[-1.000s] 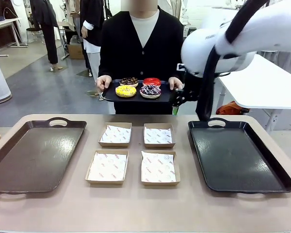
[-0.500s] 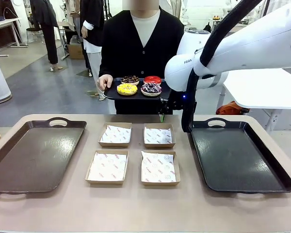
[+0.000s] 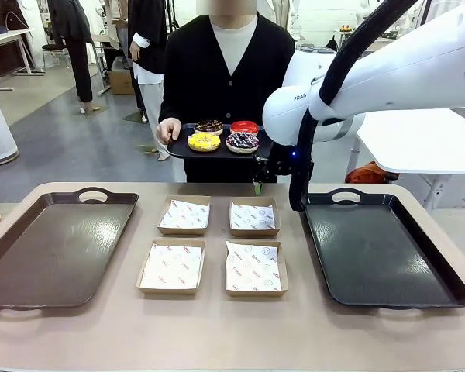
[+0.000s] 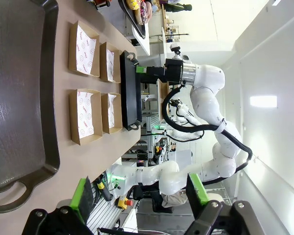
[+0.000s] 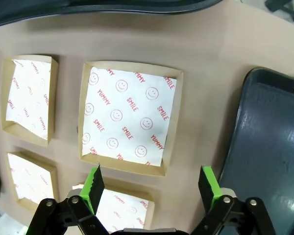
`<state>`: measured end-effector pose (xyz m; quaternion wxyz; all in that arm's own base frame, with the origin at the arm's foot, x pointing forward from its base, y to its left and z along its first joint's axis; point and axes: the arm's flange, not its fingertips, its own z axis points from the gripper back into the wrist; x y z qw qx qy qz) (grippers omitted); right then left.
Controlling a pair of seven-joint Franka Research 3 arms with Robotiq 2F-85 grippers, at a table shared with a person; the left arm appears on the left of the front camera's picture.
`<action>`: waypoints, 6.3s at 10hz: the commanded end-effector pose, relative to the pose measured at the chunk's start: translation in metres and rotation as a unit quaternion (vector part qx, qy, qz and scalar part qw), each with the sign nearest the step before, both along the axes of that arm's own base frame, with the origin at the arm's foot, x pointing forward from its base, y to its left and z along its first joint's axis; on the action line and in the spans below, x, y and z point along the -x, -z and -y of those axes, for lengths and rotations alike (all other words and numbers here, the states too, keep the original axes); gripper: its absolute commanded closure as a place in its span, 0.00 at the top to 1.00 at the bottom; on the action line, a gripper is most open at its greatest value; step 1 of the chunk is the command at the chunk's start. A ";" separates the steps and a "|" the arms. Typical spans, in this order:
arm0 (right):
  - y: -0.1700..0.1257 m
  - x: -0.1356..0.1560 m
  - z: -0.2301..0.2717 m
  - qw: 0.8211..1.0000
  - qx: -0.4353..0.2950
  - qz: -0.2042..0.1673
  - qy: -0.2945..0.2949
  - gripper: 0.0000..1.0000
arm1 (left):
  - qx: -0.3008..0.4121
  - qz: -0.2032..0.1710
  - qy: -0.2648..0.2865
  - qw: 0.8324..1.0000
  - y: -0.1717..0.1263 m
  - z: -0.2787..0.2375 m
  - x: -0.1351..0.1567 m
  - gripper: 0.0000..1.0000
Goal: Individually package the donuts and arrange them on the tray.
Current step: Pick up one Paper togo box, then place the picked Paper togo box on the Handle tray while simultaneously picking up another Paper togo box from the table with the other hand.
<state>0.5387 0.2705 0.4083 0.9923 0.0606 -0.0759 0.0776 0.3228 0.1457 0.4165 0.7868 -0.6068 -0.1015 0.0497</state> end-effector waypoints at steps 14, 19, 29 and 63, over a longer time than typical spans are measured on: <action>0.078 -0.051 0.007 0.998 0.026 -0.020 0.059 1.00 | 0.007 0.004 -0.002 1.000 -0.002 0.000 0.000 1.00; 0.083 -0.055 0.006 0.998 0.026 -0.037 0.049 0.00 | 0.007 0.004 -0.002 1.000 -0.002 0.000 0.000 1.00; 0.057 -0.048 0.008 0.995 0.020 -0.064 0.079 0.00 | 0.007 0.004 -0.002 1.000 -0.002 0.000 0.000 1.00; -0.107 0.000 0.013 0.998 0.025 -0.020 0.046 0.00 | 0.007 0.004 -0.002 1.000 -0.002 0.000 0.000 1.00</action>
